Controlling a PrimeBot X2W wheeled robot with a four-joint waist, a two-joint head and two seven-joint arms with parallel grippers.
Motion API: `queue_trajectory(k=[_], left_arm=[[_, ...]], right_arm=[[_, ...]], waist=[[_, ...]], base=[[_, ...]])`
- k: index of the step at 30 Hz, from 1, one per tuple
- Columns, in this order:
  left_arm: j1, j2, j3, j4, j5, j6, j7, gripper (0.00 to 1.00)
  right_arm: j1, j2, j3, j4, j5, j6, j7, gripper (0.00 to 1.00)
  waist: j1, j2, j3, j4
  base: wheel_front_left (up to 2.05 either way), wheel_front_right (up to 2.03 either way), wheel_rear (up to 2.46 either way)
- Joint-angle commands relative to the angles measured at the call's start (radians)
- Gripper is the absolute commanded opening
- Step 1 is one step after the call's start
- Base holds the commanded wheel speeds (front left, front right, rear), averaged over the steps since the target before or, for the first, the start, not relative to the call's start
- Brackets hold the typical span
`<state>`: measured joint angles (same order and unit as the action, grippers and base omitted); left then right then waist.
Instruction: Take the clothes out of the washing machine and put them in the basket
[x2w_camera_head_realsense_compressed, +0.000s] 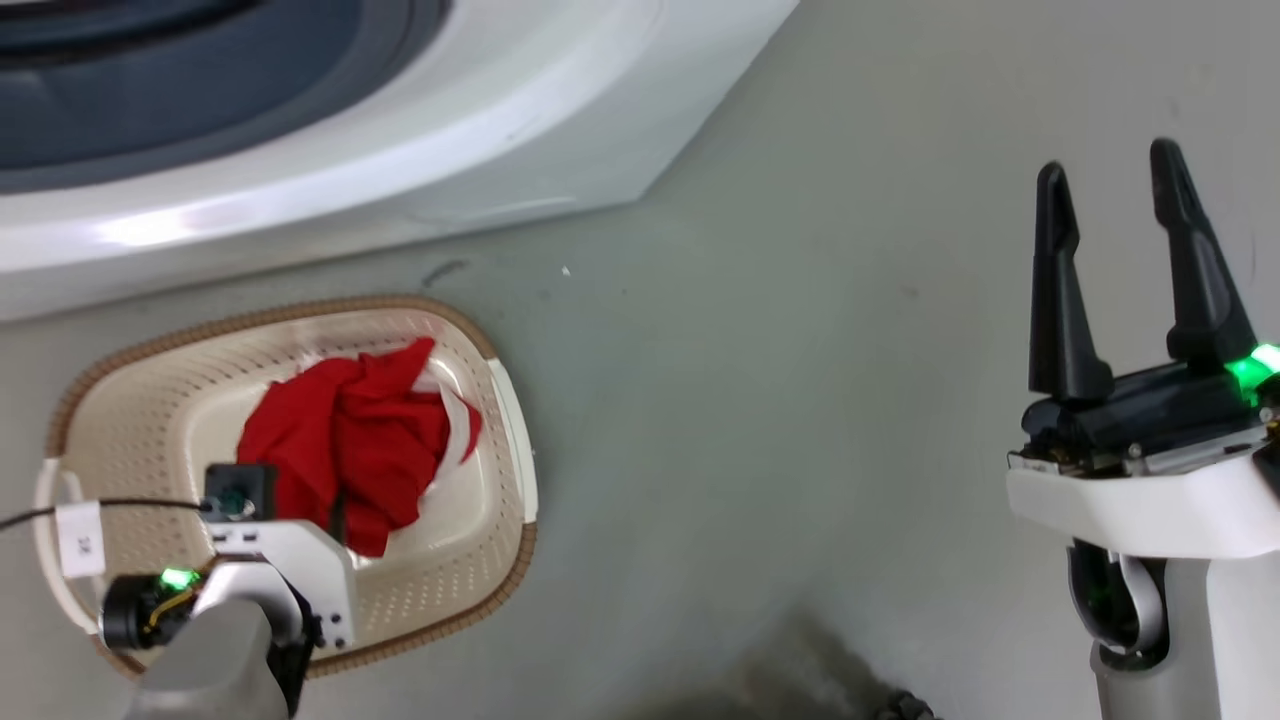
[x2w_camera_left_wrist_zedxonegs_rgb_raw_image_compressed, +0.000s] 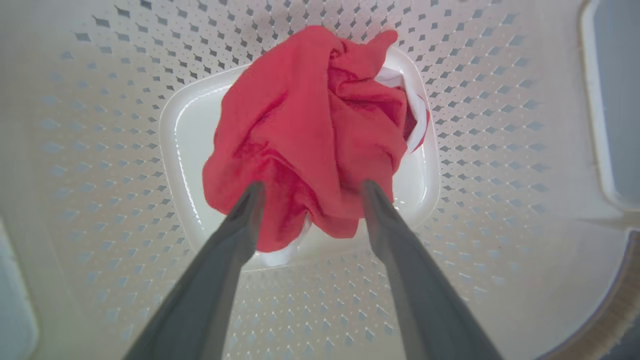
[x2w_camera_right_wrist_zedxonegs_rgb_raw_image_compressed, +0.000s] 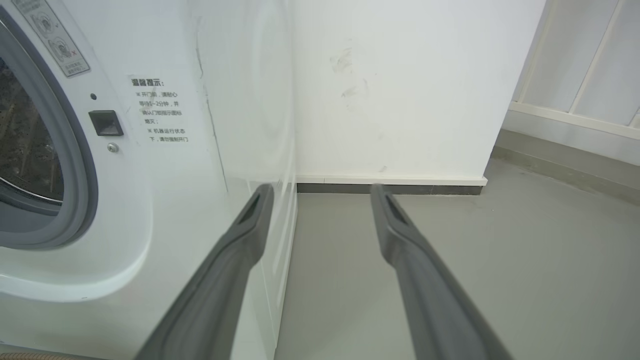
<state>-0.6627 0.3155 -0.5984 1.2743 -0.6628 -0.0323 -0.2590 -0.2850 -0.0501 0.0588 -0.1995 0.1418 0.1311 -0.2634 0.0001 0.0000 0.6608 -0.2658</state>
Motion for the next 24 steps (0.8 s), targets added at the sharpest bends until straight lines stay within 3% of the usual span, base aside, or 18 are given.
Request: queue_trajectory(k=[1, 14, 24], left_arm=[[0.018, -0.003, 0.003, -0.002, 0.0, 0.001, -0.006, 1.0], [0.24, 0.007, 0.131, -0.313, 0.122, 0.065, -0.006, 1.0], [0.396, -0.017, 0.311, -0.56, 0.258, 0.086, -0.007, 1.0]], right_arm=[[0.012, 0.0, -0.001, 0.003, -0.004, -0.001, -0.002, 1.0], [0.131, 0.0, -0.004, 0.038, -0.049, -0.001, -0.002, 1.0], [0.207, 0.0, -0.001, 0.052, -0.07, -0.001, -0.002, 1.0]], waist=[[-0.0001, 0.0, -0.044, 0.016], [-0.0001, 0.0, -0.266, 0.07], [-0.0001, 0.0, -0.382, 0.09]], base=[[0.0, 0.0, 0.0], [0.0, 0.0, 0.0], [0.0, 0.0, 0.0]])
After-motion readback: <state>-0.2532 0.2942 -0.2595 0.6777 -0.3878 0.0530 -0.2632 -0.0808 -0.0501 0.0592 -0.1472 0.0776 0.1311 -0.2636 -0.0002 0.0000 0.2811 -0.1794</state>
